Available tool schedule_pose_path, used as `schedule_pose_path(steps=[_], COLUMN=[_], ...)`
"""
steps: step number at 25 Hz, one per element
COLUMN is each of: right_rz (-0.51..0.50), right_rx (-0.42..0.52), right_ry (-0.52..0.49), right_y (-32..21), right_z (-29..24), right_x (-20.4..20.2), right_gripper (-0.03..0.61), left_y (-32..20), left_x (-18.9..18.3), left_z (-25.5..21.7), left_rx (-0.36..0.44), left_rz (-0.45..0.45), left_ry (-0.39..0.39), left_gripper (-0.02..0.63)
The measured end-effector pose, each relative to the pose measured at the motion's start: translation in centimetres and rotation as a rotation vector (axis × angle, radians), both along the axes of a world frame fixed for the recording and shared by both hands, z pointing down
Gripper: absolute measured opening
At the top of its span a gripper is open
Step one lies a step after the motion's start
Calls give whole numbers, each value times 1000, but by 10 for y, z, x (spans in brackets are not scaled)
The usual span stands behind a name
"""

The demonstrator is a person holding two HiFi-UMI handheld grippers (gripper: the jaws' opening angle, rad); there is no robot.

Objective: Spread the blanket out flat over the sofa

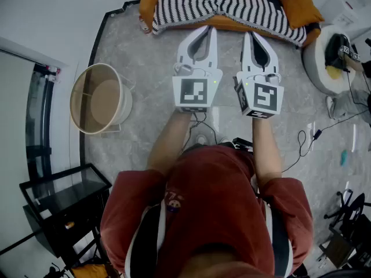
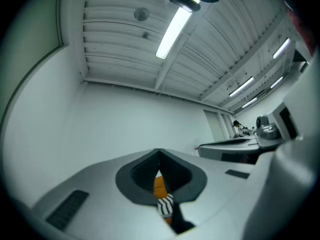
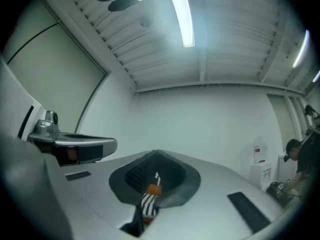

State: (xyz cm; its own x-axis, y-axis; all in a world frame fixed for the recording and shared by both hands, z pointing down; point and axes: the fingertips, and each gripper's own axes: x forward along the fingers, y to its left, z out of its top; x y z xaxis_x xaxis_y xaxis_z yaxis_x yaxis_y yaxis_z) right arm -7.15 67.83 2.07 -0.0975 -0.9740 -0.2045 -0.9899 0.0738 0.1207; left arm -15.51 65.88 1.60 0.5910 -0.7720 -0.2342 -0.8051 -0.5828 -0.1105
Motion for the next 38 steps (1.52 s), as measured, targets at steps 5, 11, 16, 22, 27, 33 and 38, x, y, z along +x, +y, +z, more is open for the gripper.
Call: schedule_pose_path(steps=[5, 11, 16, 22, 27, 33, 38], right_rz=[16, 37, 32, 31, 29, 20, 7], right_rx=[-12, 13, 26, 18, 13, 0, -10], right_ry=[3, -28, -45, -71, -74, -92, -87], right_y=[3, 2, -9, -35, -68, -122, -169], right_z=[9, 11, 9, 17, 24, 28, 24], right_x=[-9, -17, -21, -9, 9, 45, 74], right_gripper=[12, 12, 12, 12, 12, 12, 12], left_y=[2, 0, -14, -39, -73, -124, -170], left_x=[-14, -27, -31, -25, -6, 30, 57], left_z=[5, 8, 12, 21, 25, 28, 23], left_rx=[-7, 7, 2, -6, -21, -11, -31], left_rz=[-15, -6, -2, -20, -9, -12, -36], left_ry=[15, -1, -12, -9, -9, -56, -33], left_gripper=[17, 17, 17, 17, 17, 17, 17])
